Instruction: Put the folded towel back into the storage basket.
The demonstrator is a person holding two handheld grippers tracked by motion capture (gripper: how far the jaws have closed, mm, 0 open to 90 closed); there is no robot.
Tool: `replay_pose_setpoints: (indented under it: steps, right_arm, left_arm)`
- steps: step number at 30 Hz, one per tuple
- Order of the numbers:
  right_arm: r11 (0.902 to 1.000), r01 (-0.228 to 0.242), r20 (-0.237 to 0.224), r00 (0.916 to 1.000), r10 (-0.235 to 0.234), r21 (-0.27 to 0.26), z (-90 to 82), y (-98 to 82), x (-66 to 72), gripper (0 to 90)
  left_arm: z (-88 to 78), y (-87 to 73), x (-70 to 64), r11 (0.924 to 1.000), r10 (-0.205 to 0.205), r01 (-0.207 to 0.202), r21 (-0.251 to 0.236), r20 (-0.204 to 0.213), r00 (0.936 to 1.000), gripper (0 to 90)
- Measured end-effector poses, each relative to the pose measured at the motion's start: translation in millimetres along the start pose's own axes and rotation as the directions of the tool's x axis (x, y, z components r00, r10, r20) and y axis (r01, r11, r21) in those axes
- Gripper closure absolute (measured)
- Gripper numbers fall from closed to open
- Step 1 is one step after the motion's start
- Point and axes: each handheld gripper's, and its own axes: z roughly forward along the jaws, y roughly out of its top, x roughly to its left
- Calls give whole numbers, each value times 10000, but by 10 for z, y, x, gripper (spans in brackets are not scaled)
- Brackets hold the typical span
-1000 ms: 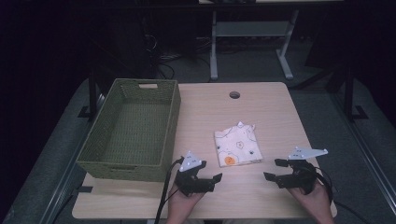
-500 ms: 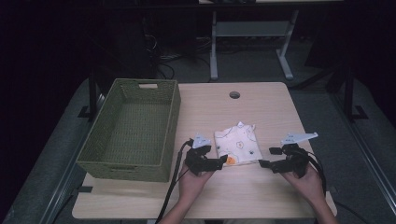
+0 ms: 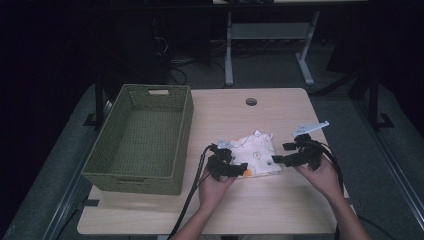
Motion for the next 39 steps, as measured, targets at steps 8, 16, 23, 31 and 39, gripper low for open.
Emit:
replay_pose_setpoints:
  steps: [8, 16, 23, 31, 39]
  right_arm:
    - [9991, -62, -7, 10000, 63, 415, 154, 211, -106, 255]
    - [9967, -304, -114, 9994, 314, 750, 340, 275, -168, 257]
    - [9942, -294, 149, 9995, 280, 1033, 423, 369, -197, 275]
    - [9918, -424, 543, 9979, 360, 1205, 554, 424, -237, 302]
    - [9841, -745, 972, 9935, 593, 1615, 687, 470, -286, 310]
  left_arm:
    - [86, 6, -39, 9993, 268, -269, 258, 44, 9996, 413]
    - [195, -26, -108, 9889, 1192, -1203, 876, 170, 9927, 551]
    - [146, 42, -49, 9699, 1915, -1786, 1657, -655, 9793, 502]
    - [26, 15, 37, 9893, 1038, -954, 1104, -722, 9920, 401]
    - [-37, -13, 60, 9947, 705, -623, 821, -1011, 9924, 373]
